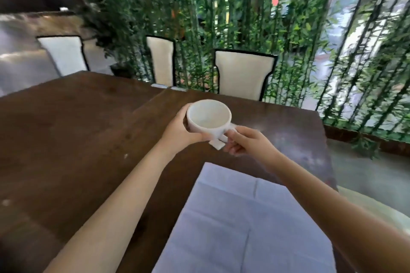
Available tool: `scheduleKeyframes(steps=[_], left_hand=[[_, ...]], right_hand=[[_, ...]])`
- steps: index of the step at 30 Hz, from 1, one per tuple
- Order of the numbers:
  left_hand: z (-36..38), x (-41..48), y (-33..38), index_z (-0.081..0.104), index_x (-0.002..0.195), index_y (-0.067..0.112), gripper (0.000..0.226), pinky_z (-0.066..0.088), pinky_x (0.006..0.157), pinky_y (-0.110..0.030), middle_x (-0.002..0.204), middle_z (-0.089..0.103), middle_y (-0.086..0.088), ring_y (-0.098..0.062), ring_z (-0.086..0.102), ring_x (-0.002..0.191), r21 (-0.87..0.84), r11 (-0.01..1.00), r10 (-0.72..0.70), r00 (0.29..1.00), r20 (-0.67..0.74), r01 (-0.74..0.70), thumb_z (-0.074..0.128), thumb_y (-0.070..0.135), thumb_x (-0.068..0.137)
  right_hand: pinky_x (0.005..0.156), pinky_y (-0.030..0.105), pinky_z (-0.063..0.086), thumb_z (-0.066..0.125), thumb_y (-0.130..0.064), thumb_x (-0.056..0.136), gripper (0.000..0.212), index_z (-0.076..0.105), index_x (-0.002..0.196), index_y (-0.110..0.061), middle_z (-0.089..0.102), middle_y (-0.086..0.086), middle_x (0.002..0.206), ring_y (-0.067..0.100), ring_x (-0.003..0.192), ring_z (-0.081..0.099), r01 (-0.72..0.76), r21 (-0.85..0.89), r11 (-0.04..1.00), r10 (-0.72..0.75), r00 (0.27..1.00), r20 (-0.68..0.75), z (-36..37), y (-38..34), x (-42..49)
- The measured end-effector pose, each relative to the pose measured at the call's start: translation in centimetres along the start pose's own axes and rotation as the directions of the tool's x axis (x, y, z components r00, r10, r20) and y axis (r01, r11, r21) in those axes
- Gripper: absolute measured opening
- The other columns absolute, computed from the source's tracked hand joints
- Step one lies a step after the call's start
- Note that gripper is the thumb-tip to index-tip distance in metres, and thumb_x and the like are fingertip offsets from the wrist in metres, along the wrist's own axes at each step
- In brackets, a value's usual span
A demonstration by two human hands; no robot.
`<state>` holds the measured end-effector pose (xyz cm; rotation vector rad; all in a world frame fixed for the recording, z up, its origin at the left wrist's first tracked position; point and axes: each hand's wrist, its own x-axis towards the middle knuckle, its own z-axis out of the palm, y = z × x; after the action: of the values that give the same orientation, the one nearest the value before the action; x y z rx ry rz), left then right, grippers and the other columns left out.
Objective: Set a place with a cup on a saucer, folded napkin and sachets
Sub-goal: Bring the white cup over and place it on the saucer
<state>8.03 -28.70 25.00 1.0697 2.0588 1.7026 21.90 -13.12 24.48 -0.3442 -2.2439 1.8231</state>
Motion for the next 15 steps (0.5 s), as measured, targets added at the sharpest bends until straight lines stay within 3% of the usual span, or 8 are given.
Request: scheduleKeyframes(steps=[8, 13, 15], left_hand=[[-8.3, -9.5, -2.0, 0.053, 0.123, 0.031, 0.077, 0.051, 0.081, -0.015, 0.120, 0.062, 0.013, -0.001, 0.058, 0.109, -0.013, 0.995, -0.101, 0.970, -0.220, 0.100, 0.090, 0.019, 0.057], [-11.5, -14.2, -3.4, 0.053, 0.122, 0.037, 0.080, 0.051, 0.090, -0.028, 0.122, 0.060, 0.012, -0.009, 0.056, 0.115, 0.010, 0.983, -0.171, 0.933, -0.317, 0.183, 0.090, 0.033, 0.052], [-12.4, -15.8, -4.2, 0.052, 0.121, 0.040, 0.079, 0.050, 0.090, -0.027, 0.123, 0.059, 0.013, -0.008, 0.055, 0.115, 0.016, 0.976, -0.200, 0.918, -0.343, 0.219, 0.090, 0.035, 0.051]], right_hand=[[0.062, 0.018, 0.050, 0.047, -0.034, 0.095, 0.032, 0.060, 0.076, -0.012, 0.068, 0.008, 0.077, 0.014, 0.067, 0.059, 0.036, -0.017, 0.999, -0.029, 0.944, 0.329, 9.5, -0.8, 0.7], [0.064, 0.019, 0.051, 0.047, -0.035, 0.095, 0.032, 0.060, 0.075, -0.013, 0.069, 0.005, 0.076, 0.010, 0.064, 0.059, 0.044, -0.027, 0.999, -0.027, 0.881, 0.473, 14.5, -0.3, 1.0], [0.063, 0.021, 0.050, 0.048, -0.035, 0.094, 0.033, 0.062, 0.076, -0.012, 0.069, 0.005, 0.076, 0.010, 0.063, 0.058, 0.042, -0.039, 0.998, -0.016, 0.860, 0.511, 16.1, 0.4, 1.0]])
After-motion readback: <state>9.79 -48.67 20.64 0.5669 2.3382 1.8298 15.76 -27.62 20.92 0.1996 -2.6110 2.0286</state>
